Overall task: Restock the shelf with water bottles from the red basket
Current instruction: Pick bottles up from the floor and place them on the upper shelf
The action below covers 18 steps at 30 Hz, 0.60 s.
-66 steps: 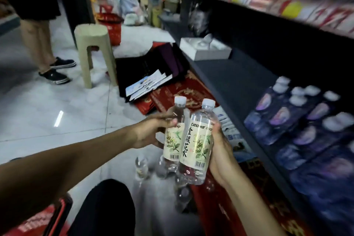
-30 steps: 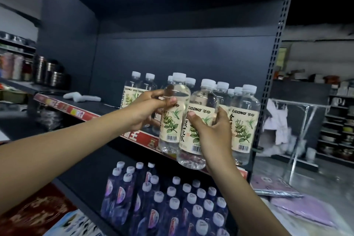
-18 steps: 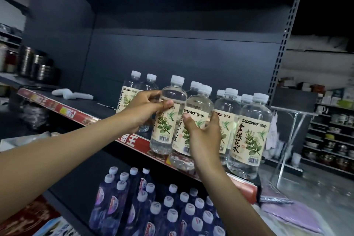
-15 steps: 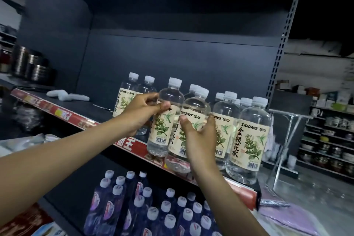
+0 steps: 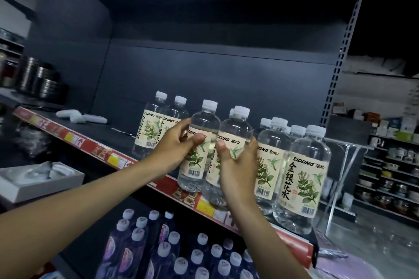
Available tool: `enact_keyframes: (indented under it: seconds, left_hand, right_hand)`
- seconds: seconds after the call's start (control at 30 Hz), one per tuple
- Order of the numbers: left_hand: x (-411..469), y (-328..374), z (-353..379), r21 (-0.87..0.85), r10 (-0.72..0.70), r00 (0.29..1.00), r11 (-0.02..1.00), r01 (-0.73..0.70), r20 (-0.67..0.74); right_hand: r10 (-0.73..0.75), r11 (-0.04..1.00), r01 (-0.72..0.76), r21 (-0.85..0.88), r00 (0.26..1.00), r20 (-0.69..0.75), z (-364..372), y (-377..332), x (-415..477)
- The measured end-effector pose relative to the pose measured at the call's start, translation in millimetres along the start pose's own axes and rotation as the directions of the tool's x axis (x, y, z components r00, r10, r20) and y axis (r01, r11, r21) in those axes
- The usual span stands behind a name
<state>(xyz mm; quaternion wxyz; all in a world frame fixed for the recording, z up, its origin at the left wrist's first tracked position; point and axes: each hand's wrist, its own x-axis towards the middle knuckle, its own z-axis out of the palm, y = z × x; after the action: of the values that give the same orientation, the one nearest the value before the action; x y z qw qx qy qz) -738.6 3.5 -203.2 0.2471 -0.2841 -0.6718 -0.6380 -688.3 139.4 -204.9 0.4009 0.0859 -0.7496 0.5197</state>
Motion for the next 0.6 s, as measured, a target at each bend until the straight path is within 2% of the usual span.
enact_keyframes:
  seconds: [0.1, 0.23, 0.33, 0.43, 0.6]
  left_hand:
    - [-10, -6, 1, 0.075, 0.05, 0.998, 0.996, -0.052, 0.022]
    - [-20, -12, 0, 0.102, 0.033, 0.994, 0.994, -0.044, 0.102]
    - [-25, -17, 1, 0.114, 0.0, 0.988, 0.993, -0.017, 0.151]
    - [-20, -23, 1, 0.167, -0.007, 0.992, 0.986, -0.015, 0.13]
    - [-9, -31, 4, 0.214, 0.006, 0.995, 0.977, -0.027, 0.1]
  right_hand:
    - [-0.019, 1.0, 0.019, -0.004, 1.0, 0.011, 0, 3, 1]
    - [-0.04, 0.996, 0.044, -0.073, 0.998, 0.05, 0, 7, 4]
    - [-0.06, 0.994, 0.063, -0.09, 0.998, 0.027, 3, 12, 5]
    - [-0.114, 0.987, 0.113, -0.115, 0.993, -0.003, 7, 18, 4]
    - [-0.015, 0.994, 0.021, -0.11, 0.998, 0.056, 11, 27, 16]
